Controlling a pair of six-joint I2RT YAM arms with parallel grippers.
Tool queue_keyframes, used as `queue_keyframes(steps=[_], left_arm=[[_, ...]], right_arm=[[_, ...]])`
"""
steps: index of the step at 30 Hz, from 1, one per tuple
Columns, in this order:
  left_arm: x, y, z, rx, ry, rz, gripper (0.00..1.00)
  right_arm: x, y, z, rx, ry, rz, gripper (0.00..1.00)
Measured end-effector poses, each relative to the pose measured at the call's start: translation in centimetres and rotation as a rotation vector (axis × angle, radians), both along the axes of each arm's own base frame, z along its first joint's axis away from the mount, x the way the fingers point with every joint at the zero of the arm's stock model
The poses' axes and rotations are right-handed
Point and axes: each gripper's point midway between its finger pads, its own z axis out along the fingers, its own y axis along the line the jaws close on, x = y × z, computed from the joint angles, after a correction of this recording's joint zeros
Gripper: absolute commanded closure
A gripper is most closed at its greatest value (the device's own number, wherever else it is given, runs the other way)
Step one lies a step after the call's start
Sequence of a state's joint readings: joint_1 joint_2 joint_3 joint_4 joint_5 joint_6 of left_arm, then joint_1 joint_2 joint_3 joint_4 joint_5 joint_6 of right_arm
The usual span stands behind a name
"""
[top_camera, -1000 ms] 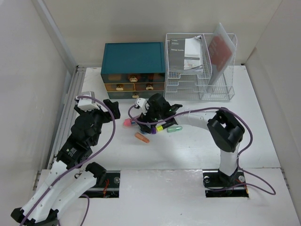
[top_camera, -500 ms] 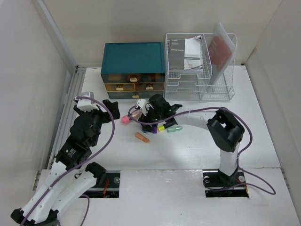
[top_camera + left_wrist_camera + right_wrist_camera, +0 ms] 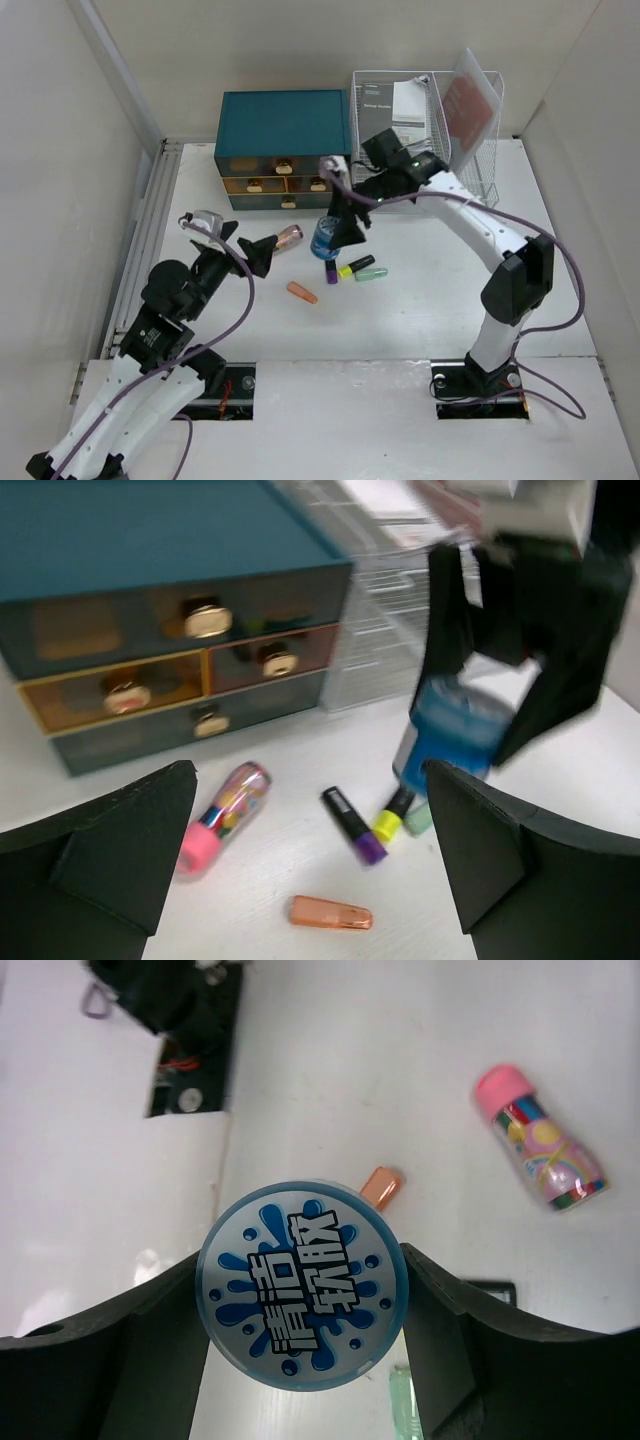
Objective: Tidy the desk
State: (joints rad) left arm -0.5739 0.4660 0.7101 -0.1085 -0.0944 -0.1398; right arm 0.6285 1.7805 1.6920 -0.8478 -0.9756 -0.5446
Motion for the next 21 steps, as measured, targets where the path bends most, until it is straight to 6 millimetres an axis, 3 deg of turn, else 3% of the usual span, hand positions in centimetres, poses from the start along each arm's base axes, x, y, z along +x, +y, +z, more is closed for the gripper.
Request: queue_keyframes(steps=[3,5,12,21], left_arm=[[-1.7,-1.6,1.0,0.002,-0.092,-0.137,0.01],[-2.8,-2.5,2.0,-0.004,-0.177,-0.217,0.01],[-5.3,-3.9,2.8,0.067,-0.378,-0.372,0.01],[-6.4,-4.3,2.1,0.302,-0.53,-0.455,0.01]], right_arm=[[-0.2,-2.2,3.6,0.081,0.007,0.065,1.0],[-1.2,-2.6,4.9,0.127,0.027,0.112,1.0],[-5.6,-1.4,5.4,0.184,0.176,0.249,1.0],[-7.1,-0.5,8.5,0.241,0.096,0.318,1.0]])
